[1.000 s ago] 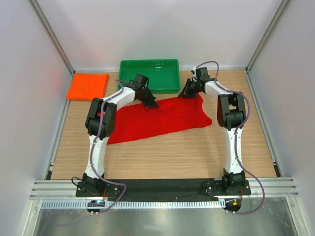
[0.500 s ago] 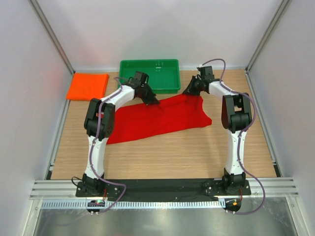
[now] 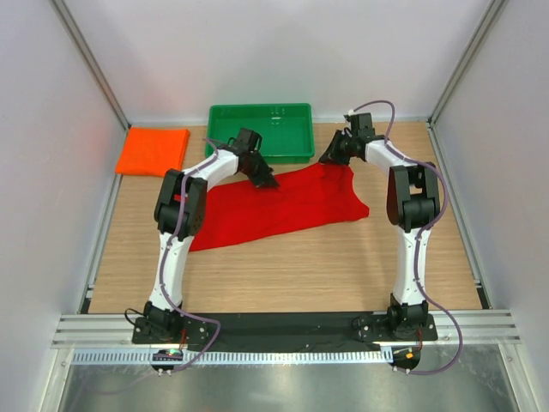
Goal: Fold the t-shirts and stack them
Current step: Fold the tshirt
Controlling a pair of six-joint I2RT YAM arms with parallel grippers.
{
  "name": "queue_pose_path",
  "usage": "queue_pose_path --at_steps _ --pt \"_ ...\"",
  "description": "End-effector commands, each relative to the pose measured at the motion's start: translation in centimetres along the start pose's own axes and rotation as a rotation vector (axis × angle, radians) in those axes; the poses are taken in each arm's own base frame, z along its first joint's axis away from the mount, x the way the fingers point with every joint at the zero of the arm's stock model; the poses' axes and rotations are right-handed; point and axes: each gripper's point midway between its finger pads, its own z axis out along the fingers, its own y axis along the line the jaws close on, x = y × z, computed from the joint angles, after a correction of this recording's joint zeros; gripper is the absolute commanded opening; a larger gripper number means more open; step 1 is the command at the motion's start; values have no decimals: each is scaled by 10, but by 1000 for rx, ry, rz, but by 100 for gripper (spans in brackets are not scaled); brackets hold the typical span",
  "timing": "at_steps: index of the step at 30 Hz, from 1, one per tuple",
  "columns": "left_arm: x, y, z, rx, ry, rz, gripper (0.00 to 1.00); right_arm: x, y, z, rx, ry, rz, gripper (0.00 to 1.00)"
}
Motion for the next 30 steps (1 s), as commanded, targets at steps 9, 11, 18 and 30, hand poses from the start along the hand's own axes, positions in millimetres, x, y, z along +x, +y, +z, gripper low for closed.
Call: queue_pose_path --at_steps 9,11,18,30 --pt "2 -14 -27 22 23 16 29 -27 25 -34 -25 -27 -48 38" --pt "2 -16 -31 26 18 25 33 -21 29 -36 -46 -2 -39 39" --pt "4 -21 -42 38 17 39 35 3 29 -35 -82 51 -4 40" --pt "-1 -25 -76 24 -37 117 34 12 25 -32 -63 78 22 15"
